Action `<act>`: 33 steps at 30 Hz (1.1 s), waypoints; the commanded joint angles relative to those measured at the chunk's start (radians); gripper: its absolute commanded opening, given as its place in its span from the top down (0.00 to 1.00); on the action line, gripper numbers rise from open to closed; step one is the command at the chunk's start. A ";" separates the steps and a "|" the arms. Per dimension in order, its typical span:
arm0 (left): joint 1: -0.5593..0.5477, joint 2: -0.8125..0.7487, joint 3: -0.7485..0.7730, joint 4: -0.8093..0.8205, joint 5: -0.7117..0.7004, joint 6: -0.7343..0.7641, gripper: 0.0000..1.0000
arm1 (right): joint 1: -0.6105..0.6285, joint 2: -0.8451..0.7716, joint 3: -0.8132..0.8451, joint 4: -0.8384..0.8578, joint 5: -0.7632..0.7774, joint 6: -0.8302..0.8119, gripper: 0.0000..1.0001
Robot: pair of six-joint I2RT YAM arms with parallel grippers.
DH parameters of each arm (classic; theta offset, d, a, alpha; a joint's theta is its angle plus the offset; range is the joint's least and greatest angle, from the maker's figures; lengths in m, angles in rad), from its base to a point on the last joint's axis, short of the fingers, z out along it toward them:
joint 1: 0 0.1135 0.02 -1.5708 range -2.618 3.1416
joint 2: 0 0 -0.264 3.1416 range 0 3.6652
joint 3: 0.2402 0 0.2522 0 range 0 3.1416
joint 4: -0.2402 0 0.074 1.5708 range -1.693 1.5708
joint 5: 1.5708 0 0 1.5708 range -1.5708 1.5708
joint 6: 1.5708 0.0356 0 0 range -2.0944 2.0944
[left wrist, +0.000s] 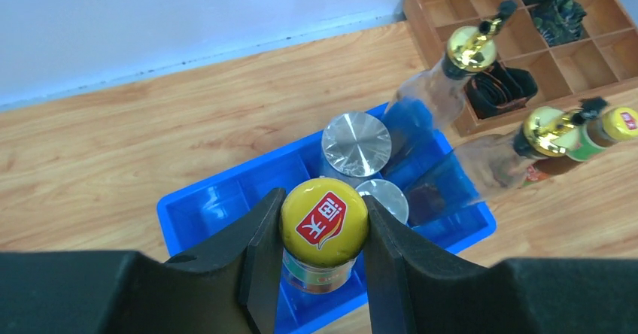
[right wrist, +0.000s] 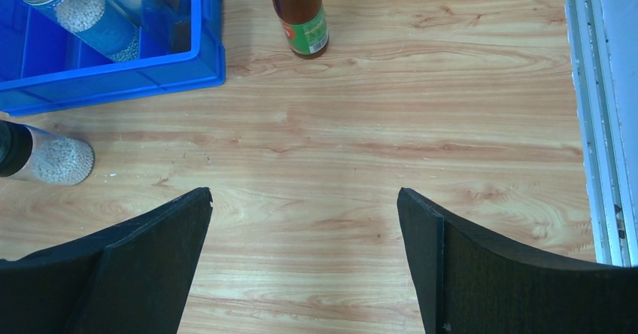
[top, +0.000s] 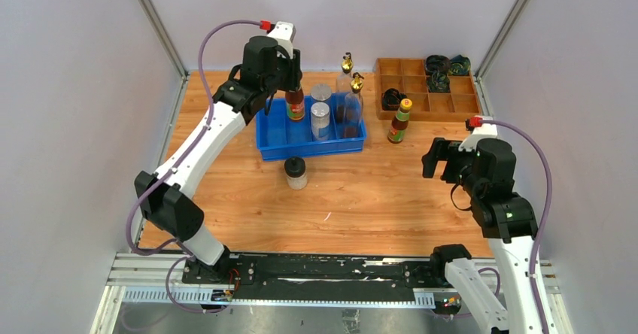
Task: Organize the condiment bottles
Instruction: Place the bottle in the storage box.
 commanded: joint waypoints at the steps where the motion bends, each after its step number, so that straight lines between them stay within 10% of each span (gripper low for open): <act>1: 0.042 0.038 -0.004 0.165 0.080 -0.024 0.76 | -0.014 0.013 0.015 0.019 -0.019 0.006 0.00; 33: 0.128 0.236 -0.252 0.671 0.051 0.014 0.79 | -0.014 0.076 -0.076 0.112 -0.050 0.022 0.00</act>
